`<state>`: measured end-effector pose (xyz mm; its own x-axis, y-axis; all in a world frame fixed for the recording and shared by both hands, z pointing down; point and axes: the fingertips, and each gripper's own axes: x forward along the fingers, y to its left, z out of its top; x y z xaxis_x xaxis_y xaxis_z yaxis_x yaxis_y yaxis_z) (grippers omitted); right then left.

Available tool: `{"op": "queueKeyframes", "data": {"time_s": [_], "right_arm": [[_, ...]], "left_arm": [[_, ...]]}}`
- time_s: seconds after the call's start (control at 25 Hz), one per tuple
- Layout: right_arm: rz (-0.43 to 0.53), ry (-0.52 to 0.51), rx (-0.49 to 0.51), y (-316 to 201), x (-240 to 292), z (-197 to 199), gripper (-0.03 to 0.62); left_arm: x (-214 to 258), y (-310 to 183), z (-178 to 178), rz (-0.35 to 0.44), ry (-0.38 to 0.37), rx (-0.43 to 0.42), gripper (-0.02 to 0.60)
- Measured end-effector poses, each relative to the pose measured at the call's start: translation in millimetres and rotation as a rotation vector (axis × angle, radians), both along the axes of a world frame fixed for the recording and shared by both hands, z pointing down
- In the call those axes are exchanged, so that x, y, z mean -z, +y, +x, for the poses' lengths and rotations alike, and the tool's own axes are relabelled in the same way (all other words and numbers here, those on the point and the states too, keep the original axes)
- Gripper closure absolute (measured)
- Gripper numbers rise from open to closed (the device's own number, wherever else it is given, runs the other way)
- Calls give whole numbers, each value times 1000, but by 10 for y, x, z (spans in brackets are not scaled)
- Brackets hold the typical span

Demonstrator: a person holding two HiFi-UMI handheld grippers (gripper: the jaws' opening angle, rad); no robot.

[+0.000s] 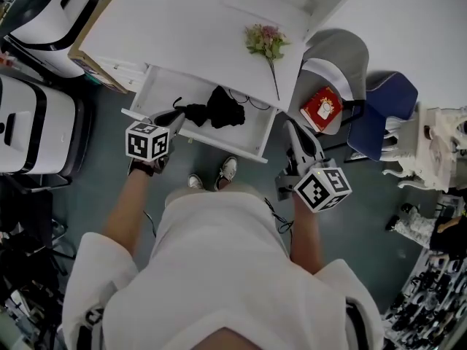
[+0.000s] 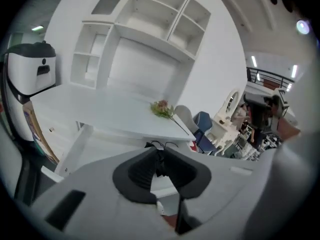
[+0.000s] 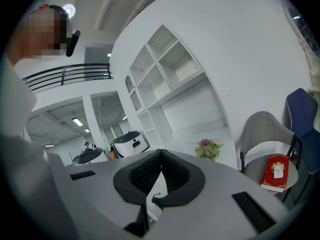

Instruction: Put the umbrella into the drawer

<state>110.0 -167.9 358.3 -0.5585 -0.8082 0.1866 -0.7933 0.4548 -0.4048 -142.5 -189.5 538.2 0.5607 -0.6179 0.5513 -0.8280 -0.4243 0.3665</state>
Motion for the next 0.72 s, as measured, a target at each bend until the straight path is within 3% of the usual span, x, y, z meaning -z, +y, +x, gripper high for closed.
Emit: {"op": "queueKeyframes", "data": {"time_s": [0.08, 0.2, 0.36, 0.56, 0.72], "right_arm": [[21, 19, 11, 49, 34, -19, 594], [66, 81, 1, 108, 96, -28, 595], [128, 139, -33, 141, 225, 38, 594], [175, 127, -84, 135, 428, 102, 594], [224, 145, -81, 161, 596, 74, 594]], "left_arm": [[162, 25, -80, 46, 22, 29, 561], [477, 66, -191, 117, 24, 61, 568], [1086, 152, -380, 284, 15, 113, 568], [1766, 329, -910, 507, -45, 299, 568], [2219, 599, -1289, 641, -55, 410, 568]]}}
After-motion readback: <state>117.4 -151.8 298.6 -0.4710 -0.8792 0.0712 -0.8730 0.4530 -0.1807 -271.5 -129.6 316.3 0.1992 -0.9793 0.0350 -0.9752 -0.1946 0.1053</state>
